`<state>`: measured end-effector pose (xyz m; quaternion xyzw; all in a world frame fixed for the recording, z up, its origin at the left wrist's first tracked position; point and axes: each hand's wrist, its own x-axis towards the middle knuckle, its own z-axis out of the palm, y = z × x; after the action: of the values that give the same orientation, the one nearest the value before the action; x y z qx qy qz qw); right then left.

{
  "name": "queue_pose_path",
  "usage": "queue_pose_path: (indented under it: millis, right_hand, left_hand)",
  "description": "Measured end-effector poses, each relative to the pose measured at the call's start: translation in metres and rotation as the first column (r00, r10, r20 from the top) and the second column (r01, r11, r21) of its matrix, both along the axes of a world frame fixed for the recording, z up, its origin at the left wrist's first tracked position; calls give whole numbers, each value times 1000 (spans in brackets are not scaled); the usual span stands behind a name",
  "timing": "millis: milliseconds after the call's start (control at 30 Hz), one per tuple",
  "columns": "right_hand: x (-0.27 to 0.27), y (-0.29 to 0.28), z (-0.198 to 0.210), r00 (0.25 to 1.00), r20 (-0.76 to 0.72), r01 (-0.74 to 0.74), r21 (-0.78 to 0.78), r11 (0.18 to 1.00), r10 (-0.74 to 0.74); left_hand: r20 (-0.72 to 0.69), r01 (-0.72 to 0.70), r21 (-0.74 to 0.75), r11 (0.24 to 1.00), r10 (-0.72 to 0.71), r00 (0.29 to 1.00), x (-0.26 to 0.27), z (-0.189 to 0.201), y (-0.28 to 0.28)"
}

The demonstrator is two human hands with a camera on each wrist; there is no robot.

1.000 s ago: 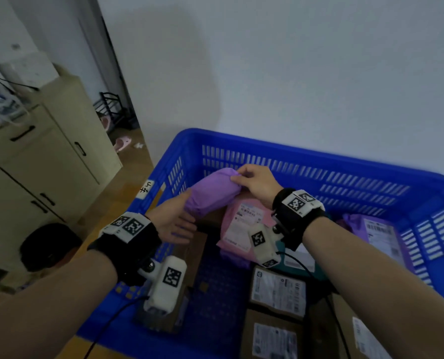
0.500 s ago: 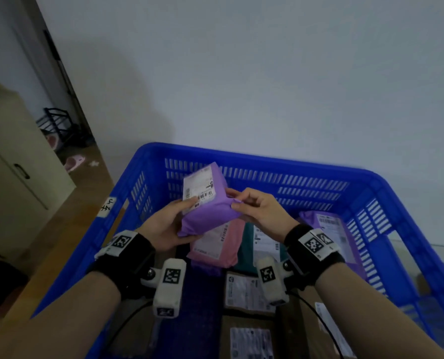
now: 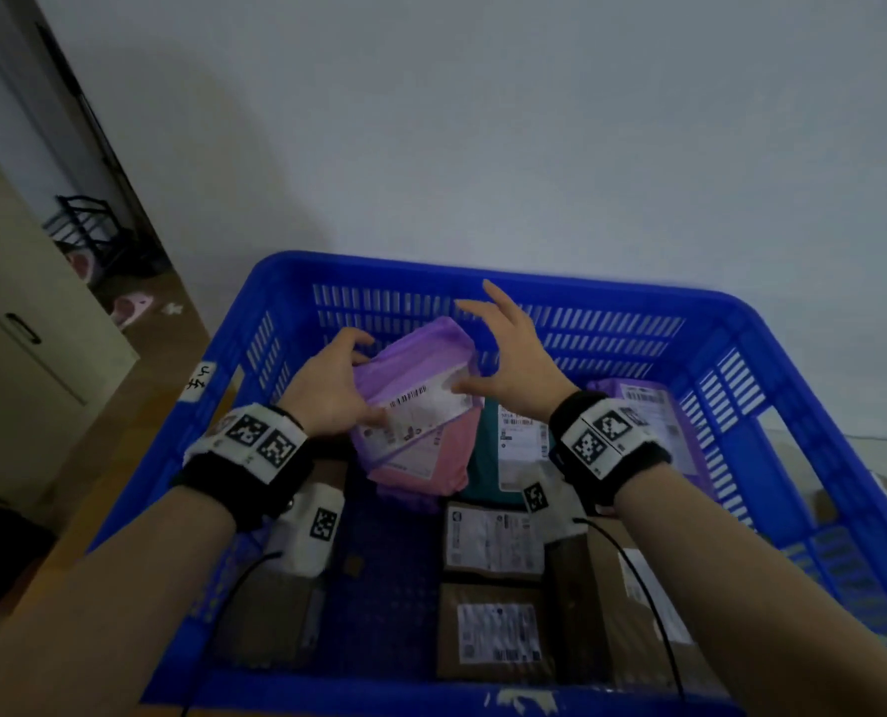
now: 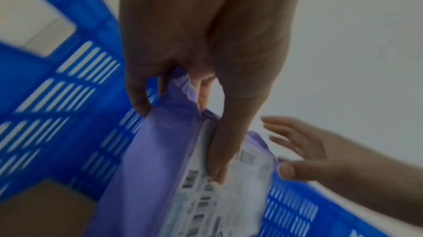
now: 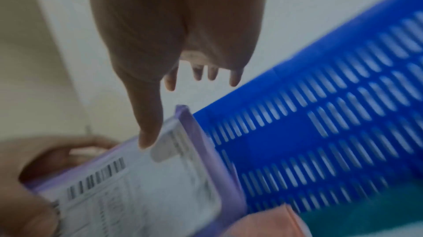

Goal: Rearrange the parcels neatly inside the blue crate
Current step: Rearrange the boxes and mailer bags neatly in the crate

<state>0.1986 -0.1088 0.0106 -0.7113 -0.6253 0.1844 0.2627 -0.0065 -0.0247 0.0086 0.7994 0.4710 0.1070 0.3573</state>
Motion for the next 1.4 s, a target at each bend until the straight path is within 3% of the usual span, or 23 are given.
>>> queue_pose_path:
  millis: [100,233,333,433,500,567,633,667,767,900,1067,1233,1400]
  right_hand:
    - [-10,13,0,948,231,-189,-137,972,217]
    - [-21,16,0,940,175,-241,-263,934,292]
    - [-25,15,-4,960,91,-235,-260,936,266]
    - [-22,14,-12,988,-85,-145,-229,963,129]
    - [-19,10,-16,942,-334,-64,-249,967,-23]
    - [-18,5,-24,807,-565,-11,-309,951,-174]
    - [-21,0,-33,685,-674,-1,-381,924,-277]
    - [-24,-3,-39,661,-688,-18,-415,910,-301]
    - [-34,-12,-55,682,-659,-106,-519,848,-318]
    - [-45,-21,-72,641,-664,-155,-603,783,-385]
    - [-49,-25,-87,625,-657,-229,-672,705,-423]
    - [-57,-31,-95,711,-570,-293,-773,563,-413]
    - [-65,-37,-110,707,-548,-310,-808,501,-447]
  left_hand:
    - [-213,199,111,974,-172,962,2,10,-2]
    - [-286,292,160,943,-239,928,4,18,3]
    - [-230,274,150,950,-235,944,3,18,8]
    - [-46,72,187,980,-65,997,1,11,11]
    - [28,-113,85,990,111,993,-2,9,7]
    - [51,-240,-148,959,250,967,-3,6,-1]
    - [57,-249,-467,849,309,949,-6,-2,-7]
    - [51,-220,-576,787,304,951,-7,-6,-10]
    - [50,-190,-641,743,288,956,-12,-23,-14]
    - [-10,-211,-636,742,266,964,-16,-49,-17]
    - [-115,-252,-704,664,243,963,-18,-71,-21]
    - [-286,-227,-739,634,9,958,-19,-80,-25]
    - [-369,-205,-766,610,-154,917,-18,-92,-32]
